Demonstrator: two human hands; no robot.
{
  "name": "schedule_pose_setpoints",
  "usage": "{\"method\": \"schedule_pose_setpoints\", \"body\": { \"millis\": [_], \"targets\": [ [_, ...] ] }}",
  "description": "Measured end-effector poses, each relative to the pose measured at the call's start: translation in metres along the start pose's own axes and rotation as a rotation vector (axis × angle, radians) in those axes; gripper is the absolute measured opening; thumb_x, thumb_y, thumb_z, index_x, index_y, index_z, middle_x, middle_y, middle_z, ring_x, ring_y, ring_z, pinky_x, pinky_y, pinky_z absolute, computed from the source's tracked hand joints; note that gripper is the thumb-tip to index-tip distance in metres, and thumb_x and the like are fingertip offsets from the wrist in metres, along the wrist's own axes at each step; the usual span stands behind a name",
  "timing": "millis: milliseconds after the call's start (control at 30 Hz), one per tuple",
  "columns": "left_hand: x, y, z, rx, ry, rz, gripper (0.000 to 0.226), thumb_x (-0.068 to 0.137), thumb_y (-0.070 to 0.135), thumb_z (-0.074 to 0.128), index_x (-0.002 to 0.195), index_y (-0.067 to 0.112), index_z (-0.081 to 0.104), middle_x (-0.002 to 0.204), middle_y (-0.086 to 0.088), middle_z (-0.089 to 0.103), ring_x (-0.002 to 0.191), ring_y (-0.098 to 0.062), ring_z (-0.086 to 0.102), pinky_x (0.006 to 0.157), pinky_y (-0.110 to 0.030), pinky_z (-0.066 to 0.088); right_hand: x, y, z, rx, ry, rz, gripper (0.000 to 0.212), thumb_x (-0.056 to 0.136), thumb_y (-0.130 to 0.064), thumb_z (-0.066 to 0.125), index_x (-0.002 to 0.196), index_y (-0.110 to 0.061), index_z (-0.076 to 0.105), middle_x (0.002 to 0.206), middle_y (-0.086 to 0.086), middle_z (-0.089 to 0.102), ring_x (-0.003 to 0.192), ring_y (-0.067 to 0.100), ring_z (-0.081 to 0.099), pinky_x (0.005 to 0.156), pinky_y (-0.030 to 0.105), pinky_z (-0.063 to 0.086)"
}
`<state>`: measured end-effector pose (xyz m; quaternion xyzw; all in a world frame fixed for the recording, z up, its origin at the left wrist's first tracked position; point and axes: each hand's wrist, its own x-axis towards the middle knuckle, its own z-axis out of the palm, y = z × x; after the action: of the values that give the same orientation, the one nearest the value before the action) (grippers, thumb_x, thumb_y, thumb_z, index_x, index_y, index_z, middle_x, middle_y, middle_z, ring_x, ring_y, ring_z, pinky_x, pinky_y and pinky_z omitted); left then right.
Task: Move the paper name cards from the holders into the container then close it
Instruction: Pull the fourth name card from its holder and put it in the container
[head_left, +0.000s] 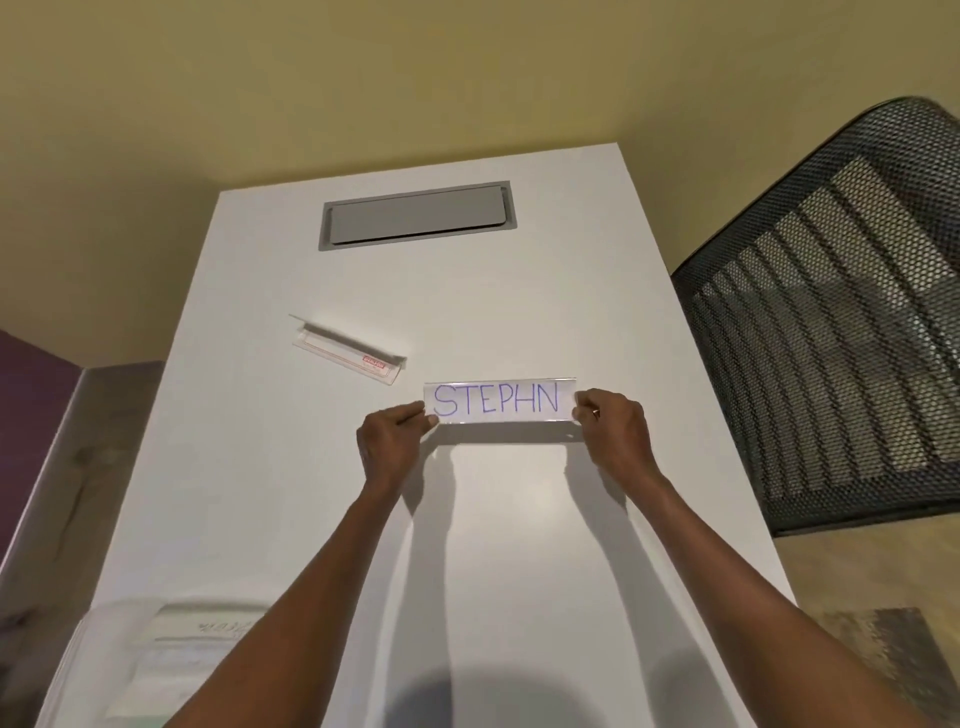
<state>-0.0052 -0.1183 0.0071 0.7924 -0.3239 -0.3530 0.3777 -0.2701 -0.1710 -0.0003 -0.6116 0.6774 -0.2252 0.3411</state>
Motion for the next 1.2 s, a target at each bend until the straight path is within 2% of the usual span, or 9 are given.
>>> {"method": "schedule_pose_setpoints", "body": {
  "millis": [33, 67, 100, 333, 533, 733, 900, 1033, 1200],
  "targets": [
    [-0.007, -0.003, -0.003, 0.039, -0.021, 0.029, 0.026, 0.071, 0.022, 0.080, 0.096, 0.030, 0.076, 0.096, -0.001, 0.075, 0.081, -0.020, 0.069, 0.080, -0.032, 0.054, -0.005, 0.003, 0.001, 0.010, -0.006, -0.001, 0.017, 0.089, -0.010, 0.053, 0.095, -0.006, 0.069, 0.089, 0.008, 0.074, 0.087, 0.028, 0.066, 0.069, 0.031, 0.047],
    [-0.010, -0.012, -0.003, 0.079, -0.031, 0.048, 0.041, 0.072, 0.022, 0.078, 0.066, 0.041, 0.042, 0.088, 0.018, 0.048, 0.065, -0.022, 0.050, 0.074, -0.030, 0.049, -0.010, 0.005, 0.002, 0.009, -0.006, -0.012, 0.019, 0.089, -0.011, 0.055, 0.100, -0.009, 0.070, 0.092, 0.005, 0.074, 0.089, 0.025, 0.066, 0.071, 0.028, 0.046],
    [-0.015, -0.016, -0.005, 0.130, -0.041, 0.063, 0.021, 0.073, 0.021, 0.076, 0.084, 0.018, 0.059, 0.064, -0.006, 0.049, 0.076, -0.003, 0.045, 0.070, -0.030, 0.046, -0.015, 0.008, 0.003, -0.007, -0.003, -0.028, 0.021, 0.090, -0.013, 0.056, 0.103, -0.011, 0.071, 0.094, 0.005, 0.074, 0.091, 0.024, 0.066, 0.074, 0.028, 0.046],
    [-0.034, -0.043, -0.003, 0.262, 0.039, 0.058, 0.012, 0.076, 0.020, 0.070, 0.085, 0.022, 0.076, 0.063, 0.001, 0.063, 0.065, -0.015, 0.056, 0.067, -0.033, 0.053, -0.043, 0.021, 0.015, -0.176, -0.005, -0.085, 0.022, 0.089, -0.014, 0.052, 0.067, -0.009, 0.054, 0.061, 0.008, 0.056, 0.072, 0.026, 0.048, 0.060, 0.035, 0.039],
    [-0.034, -0.054, -0.004, 0.384, 0.045, 0.113, 0.010, 0.080, 0.022, 0.067, 0.084, 0.015, 0.073, 0.065, -0.009, 0.063, 0.067, -0.022, 0.055, 0.069, -0.037, 0.052, -0.050, 0.027, 0.023, -0.260, -0.017, -0.087, 0.033, 0.086, -0.011, 0.052, 0.059, -0.007, 0.033, 0.053, 0.012, 0.044, 0.068, 0.029, 0.041, 0.054, 0.036, 0.032],
    [-0.033, -0.060, -0.005, 0.523, 0.007, 0.205, 0.030, 0.079, 0.018, 0.061, 0.065, 0.008, 0.037, 0.072, 0.004, 0.021, 0.072, -0.015, 0.019, 0.053, -0.030, 0.021, -0.051, 0.033, 0.026, -0.344, -0.031, -0.098, 0.029, 0.086, -0.016, 0.054, 0.065, -0.003, 0.039, 0.055, 0.010, 0.047, 0.067, 0.028, 0.043, 0.052, 0.032, 0.024],
    [-0.038, -0.062, -0.004, 0.380, 0.002, 0.182, 0.033, 0.077, 0.013, 0.053, 0.069, 0.019, 0.022, 0.078, 0.005, 0.021, 0.074, -0.013, 0.018, 0.058, -0.032, 0.014, -0.055, 0.031, 0.023, -0.388, -0.021, -0.170, 0.037, 0.086, -0.016, 0.056, 0.062, -0.020, 0.028, 0.049, 0.001, 0.025, 0.063, 0.022, 0.031, 0.048, 0.026, 0.015],
    [-0.040, -0.062, -0.004, 0.404, -0.017, 0.230, 0.029, 0.077, 0.006, 0.046, 0.069, 0.018, 0.021, 0.079, 0.007, 0.022, 0.070, -0.011, 0.016, 0.057, -0.031, 0.013, -0.055, 0.029, 0.023, -0.383, -0.037, -0.149, 0.031, 0.085, -0.014, 0.049, 0.063, -0.014, 0.027, 0.052, 0.007, 0.033, 0.063, 0.025, 0.035, 0.051, 0.032, 0.020],
    [-0.038, -0.061, -0.006, 0.329, -0.035, 0.066, 0.024, 0.078, 0.007, 0.045, 0.065, 0.016, 0.026, 0.059, 0.000, 0.027, 0.063, -0.012, 0.021, 0.054, -0.029, 0.022, -0.057, 0.030, 0.024, -0.090, -0.009, -0.080, 0.025, 0.088, -0.015, 0.033, 0.067, -0.022, 0.021, 0.063, 0.000, 0.025, 0.065, 0.016, 0.026, 0.059, 0.032, 0.024]
  ]
}}
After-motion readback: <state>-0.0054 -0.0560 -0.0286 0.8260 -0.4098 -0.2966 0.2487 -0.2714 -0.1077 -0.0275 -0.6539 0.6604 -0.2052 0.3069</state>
